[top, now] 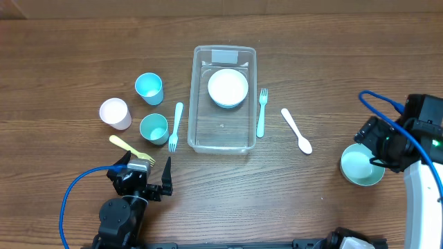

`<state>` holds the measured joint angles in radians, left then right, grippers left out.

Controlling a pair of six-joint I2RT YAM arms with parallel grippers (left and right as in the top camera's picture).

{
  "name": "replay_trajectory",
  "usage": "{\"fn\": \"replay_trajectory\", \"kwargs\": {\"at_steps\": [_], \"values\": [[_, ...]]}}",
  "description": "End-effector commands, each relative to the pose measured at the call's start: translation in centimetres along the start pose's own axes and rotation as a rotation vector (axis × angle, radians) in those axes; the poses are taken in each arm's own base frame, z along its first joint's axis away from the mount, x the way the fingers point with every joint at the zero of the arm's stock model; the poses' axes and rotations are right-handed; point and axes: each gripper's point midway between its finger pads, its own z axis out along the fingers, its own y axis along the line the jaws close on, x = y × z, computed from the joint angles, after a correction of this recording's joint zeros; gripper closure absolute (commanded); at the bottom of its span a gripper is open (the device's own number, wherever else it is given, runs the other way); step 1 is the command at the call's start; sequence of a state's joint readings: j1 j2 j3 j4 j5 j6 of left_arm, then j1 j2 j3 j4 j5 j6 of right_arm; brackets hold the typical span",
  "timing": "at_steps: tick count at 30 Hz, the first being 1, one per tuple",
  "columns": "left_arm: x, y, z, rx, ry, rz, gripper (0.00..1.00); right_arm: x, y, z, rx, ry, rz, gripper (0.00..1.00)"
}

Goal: Pack container
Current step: 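Withdraw the right gripper to the green bowl, then grasp the green bowl rim with the right gripper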

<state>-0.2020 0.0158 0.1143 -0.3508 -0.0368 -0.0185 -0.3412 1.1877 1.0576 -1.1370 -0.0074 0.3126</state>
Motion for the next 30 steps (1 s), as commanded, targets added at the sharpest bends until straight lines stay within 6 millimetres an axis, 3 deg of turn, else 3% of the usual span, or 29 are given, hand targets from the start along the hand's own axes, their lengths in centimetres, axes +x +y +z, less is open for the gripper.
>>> {"fn": "replay_trajectory", "kwargs": {"at_steps": [1,5,9,15,20,23,25,27,30], "values": [[0.2,-0.1,0.1,0.006,-0.001,0.01,0.0,0.3,-1.4,1.6,0.06,0.023,0.009,0.21],[0.2,-0.1,0.1,0.006,-0.002,0.01,0.0,1.7,-4.3,4.6,0.19,0.118,0.121,0.17],[0.2,-0.1,0.1,0.006,-0.002,0.01,0.0,2.9,-5.8,7.2,0.239,0.249,0.179,0.18],[0.2,-0.1,0.1,0.006,-0.002,0.01,0.0,5.8,-6.2,9.7,0.233,0.329,0.185,0.18],[0.2,-0.1,0.1,0.006,-0.002,0.01,0.0,5.7,-6.1,11.5,0.202,0.277,0.186,0.21],[0.2,-0.1,0.1,0.006,-0.002,0.01,0.0,5.4,-6.1,12.1,0.191,0.25,0.186,0.35],[0.2,-0.1,0.1,0.006,-0.002,0.01,0.0,5.0,-5.9,12.2,0.184,0.232,0.182,0.59],[0.2,-0.1,0.1,0.006,-0.002,0.01,0.0,4.4,-5.7,12.4,0.168,0.211,0.183,0.93],[0.2,-0.1,0.1,0.006,-0.002,0.01,0.0,3.8,-5.1,12.5,0.135,0.191,0.185,0.96]]}}
